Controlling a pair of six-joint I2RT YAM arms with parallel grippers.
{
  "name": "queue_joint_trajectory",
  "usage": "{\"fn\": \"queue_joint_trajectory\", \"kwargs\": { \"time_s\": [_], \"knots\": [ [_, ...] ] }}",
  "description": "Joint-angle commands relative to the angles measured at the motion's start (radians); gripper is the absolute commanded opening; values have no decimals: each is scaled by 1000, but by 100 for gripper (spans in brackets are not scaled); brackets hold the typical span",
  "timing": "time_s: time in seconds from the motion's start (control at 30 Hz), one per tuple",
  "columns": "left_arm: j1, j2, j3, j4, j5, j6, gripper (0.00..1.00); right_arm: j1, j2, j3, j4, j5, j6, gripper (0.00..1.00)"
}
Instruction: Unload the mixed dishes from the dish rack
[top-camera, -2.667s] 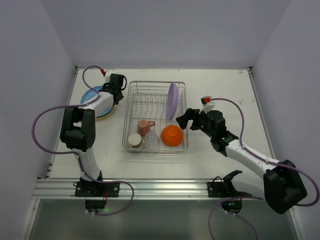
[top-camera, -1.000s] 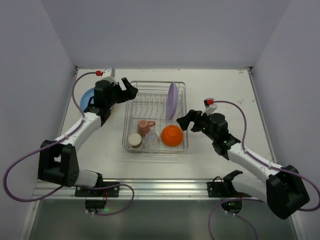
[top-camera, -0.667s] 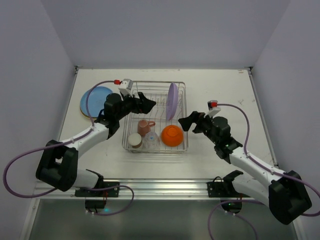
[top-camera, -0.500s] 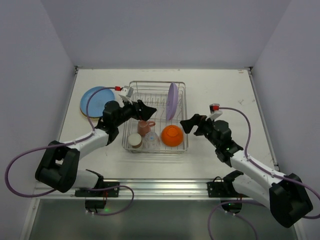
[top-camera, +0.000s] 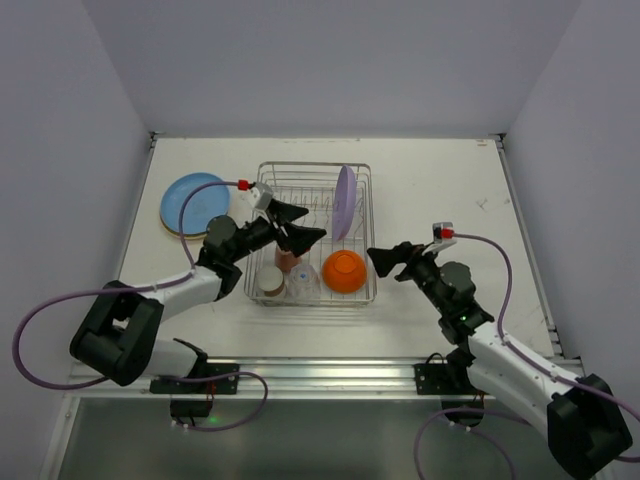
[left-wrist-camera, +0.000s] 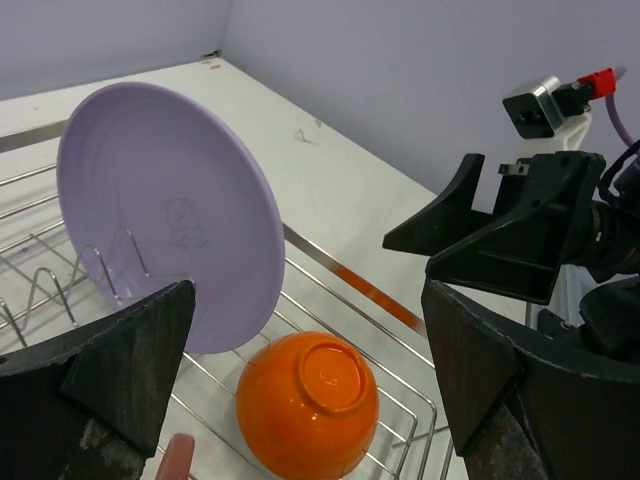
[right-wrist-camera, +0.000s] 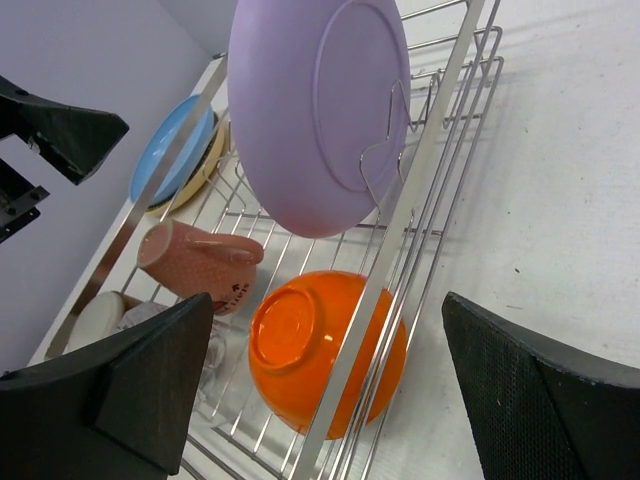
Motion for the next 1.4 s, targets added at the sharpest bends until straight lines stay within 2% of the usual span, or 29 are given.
{"fn": "queue_joint_trajectory", "kwargs": {
  "time_s": [0.0, 0.1, 0.33, 0.6, 0.9, 1.03, 1.17, 1.2, 1.3, 1.37],
  "knots": [
    [-27, 17, 8, 93, 40, 44, 100, 3, 24, 41, 49, 13, -16, 99],
    [-62, 39, 16, 93, 40, 68, 100, 5, 68, 11, 124, 8, -7, 99],
    [-87, 125, 63, 56, 20, 88, 100, 5, 114, 55, 107, -10, 1, 99],
    [-115, 226, 94, 59, -17, 73, 98, 5, 90, 63, 82, -18, -1, 99],
    [-133, 319, 163, 32, -11, 58, 89, 3, 76, 83, 35, -9, -4, 99],
    [-133, 329, 174, 9, -24, 61, 80, 5, 85, 92, 20, -12, -4, 99],
    [-139, 342, 192, -8, -31, 64, 78, 5, 73, 91, 12, -9, -4, 99],
    [-141, 346, 197, -11, -31, 65, 74, 5, 71, 89, 10, -9, -4, 99],
    [-161, 347, 215, -46, -73, 98, 67, 5, 68, 89, 6, -9, -2, 99],
    [-180, 340, 224, -68, -109, 133, 66, 5, 68, 91, 4, -10, -4, 99]
  ]
}}
